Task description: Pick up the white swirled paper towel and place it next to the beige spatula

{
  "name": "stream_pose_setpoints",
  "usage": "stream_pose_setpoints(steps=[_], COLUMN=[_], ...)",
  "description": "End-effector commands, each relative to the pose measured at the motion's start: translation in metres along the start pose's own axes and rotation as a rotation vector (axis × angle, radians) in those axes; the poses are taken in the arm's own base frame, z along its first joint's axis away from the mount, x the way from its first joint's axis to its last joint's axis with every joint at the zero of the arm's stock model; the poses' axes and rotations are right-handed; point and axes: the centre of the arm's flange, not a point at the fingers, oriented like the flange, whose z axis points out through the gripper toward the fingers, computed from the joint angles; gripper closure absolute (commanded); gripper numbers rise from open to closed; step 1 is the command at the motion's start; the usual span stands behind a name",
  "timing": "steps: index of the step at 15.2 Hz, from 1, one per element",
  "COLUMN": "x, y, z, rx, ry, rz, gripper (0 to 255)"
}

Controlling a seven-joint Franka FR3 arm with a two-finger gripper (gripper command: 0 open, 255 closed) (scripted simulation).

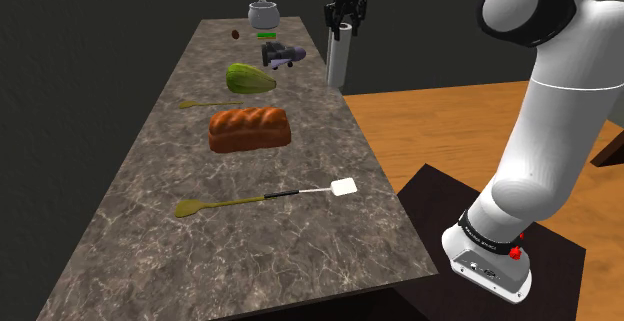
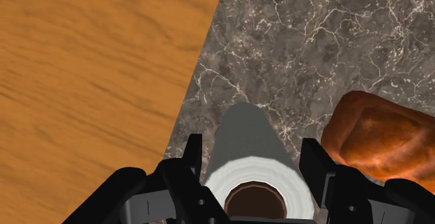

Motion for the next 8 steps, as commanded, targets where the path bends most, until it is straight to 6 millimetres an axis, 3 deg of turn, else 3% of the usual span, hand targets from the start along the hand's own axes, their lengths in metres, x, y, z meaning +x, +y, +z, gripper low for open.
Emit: stream_pose_setpoints(steps=[1, 8], x=[-0.001, -0.004], y=[0.0, 0.003], z=[-0.011, -0.047], rx=[0.0, 0.0], ry=[0.0, 0.0], rz=[0.0, 0.0], gripper=[255, 255])
